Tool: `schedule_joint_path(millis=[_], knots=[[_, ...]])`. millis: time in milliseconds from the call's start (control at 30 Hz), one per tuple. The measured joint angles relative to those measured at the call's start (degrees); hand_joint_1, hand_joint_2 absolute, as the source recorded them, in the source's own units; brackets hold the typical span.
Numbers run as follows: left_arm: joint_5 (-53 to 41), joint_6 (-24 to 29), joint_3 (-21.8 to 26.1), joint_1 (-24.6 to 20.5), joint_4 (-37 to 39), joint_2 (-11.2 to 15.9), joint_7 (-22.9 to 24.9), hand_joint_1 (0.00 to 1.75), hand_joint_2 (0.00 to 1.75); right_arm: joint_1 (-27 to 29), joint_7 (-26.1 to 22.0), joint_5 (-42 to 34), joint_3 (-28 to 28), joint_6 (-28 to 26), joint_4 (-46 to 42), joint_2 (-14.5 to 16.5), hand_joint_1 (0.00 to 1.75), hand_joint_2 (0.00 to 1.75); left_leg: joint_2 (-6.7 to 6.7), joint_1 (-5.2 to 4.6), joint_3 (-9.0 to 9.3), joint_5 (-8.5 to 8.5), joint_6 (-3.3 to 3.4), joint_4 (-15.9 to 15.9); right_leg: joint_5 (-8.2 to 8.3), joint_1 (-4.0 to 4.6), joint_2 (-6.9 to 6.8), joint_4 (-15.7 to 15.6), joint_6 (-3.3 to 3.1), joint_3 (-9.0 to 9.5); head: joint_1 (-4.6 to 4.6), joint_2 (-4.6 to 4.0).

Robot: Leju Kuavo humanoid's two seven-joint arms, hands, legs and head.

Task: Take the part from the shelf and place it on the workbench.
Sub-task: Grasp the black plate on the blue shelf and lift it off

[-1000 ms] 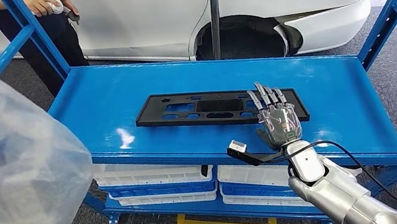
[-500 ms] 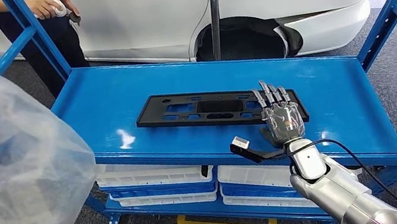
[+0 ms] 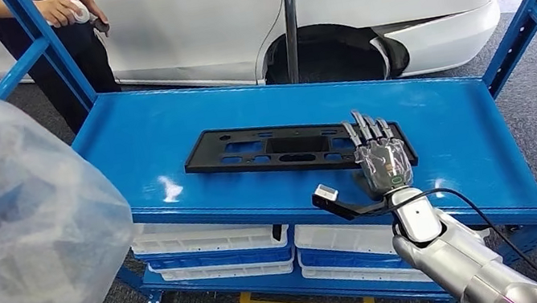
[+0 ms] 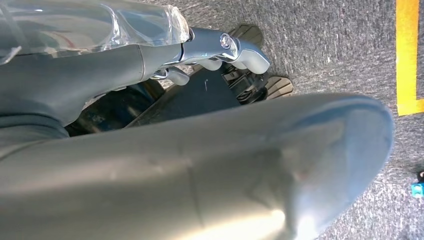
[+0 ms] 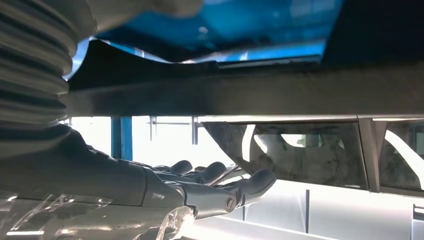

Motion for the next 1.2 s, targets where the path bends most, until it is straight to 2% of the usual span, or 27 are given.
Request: schedule_joint_path(millis=[1200], knots=[[0.5, -0.1, 0.0, -0.1, 0.0, -0.2, 0.1, 0.00, 0.00, -0.9, -1.8, -2.6, 0.2, -4.6, 6.0, 1.0, 1.75, 1.75, -0.02, 0.00, -0.10, -0.13, 0.02, 0.0, -0.16, 0.01, -0.01, 0.0, 0.03, -0.08, 0.00, 0.00]])
